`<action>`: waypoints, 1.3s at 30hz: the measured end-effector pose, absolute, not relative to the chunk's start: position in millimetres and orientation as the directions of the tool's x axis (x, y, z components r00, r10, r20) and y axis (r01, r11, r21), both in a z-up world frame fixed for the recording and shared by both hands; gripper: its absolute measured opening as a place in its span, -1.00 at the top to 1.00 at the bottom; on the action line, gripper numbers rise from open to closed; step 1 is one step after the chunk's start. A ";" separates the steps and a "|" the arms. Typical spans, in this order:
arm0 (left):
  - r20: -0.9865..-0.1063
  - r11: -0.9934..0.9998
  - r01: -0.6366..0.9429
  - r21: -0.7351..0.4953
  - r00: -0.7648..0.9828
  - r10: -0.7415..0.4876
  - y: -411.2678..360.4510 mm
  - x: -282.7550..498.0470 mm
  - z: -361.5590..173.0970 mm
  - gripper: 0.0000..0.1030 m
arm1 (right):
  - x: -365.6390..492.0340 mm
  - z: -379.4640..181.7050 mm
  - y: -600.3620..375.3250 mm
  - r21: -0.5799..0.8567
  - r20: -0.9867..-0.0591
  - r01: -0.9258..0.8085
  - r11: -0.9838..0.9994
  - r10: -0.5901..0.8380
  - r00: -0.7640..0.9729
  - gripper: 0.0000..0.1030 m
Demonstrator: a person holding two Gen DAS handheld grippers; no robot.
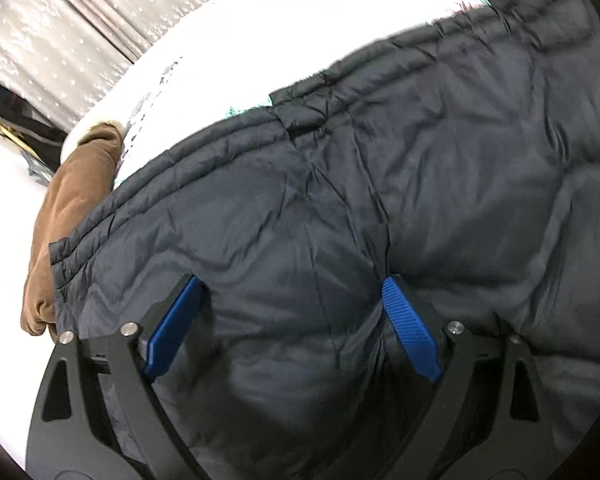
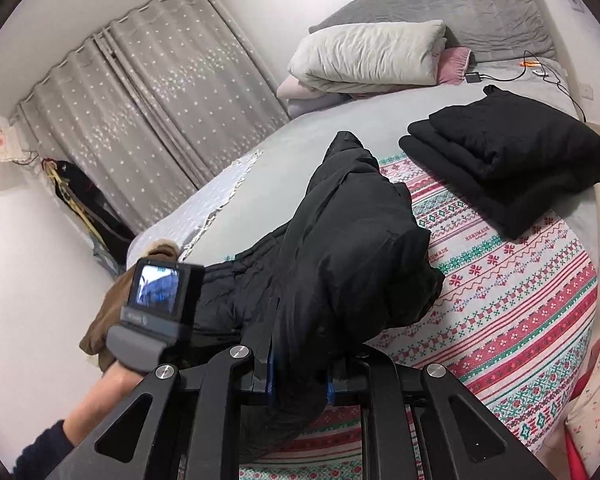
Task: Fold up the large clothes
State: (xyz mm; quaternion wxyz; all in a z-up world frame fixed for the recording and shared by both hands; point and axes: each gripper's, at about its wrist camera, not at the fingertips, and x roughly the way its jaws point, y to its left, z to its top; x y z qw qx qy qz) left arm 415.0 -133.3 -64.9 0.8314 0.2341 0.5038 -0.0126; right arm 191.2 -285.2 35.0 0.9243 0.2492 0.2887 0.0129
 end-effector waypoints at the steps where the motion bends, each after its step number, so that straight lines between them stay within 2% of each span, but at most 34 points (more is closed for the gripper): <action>1: -0.844 0.896 0.247 0.370 0.492 0.214 -132.9 419.0 -60.6 -0.79 | 190.9 34.9 -286.5 0.469 -0.528 0.121 0.875 0.168 0.833 0.68; 4: -0.826 0.894 0.232 0.384 0.518 0.221 -137.5 434.1 -51.4 -0.79 | 193.1 32.9 -293.1 0.488 -0.533 0.132 0.863 0.175 0.827 0.68; 10: -0.836 0.885 0.210 0.417 0.470 0.283 -143.2 478.4 -78.4 -0.80 | 197.8 33.3 -292.3 0.506 -0.534 0.141 0.851 0.180 0.826 0.68; 14: -0.843 0.895 0.177 0.409 0.448 0.296 -136.8 500.8 -73.9 -0.80 | 198.6 32.9 -291.8 0.507 -0.534 0.145 0.850 0.177 0.826 0.68; 18: -0.808 0.878 0.121 0.464 0.463 0.364 -134.0 523.7 -73.6 -0.80 | 199.1 31.6 -296.1 0.512 -0.540 0.152 0.846 0.179 0.822 0.68; 23: -0.817 0.892 0.096 0.442 0.453 0.357 -132.4 533.8 -91.7 -0.80 | 200.0 31.6 -294.9 0.516 -0.544 0.160 0.841 0.177 0.820 0.68; 28: -0.830 0.904 0.098 0.416 0.446 0.334 -134.4 528.0 -92.2 -0.80 | 199.9 33.0 -290.8 0.506 -0.546 0.162 0.847 0.169 0.821 0.68; 33: -0.844 0.929 0.112 0.352 0.466 0.264 -120.7 507.7 -64.7 -0.80 | 202.2 31.8 -292.2 0.507 -0.552 0.172 0.844 0.165 0.818 0.68; 39: -0.787 0.875 0.244 0.418 0.579 0.214 -130.9 421.4 -45.9 -0.80 | 201.1 32.6 -291.3 0.503 -0.550 0.172 0.847 0.160 0.820 0.68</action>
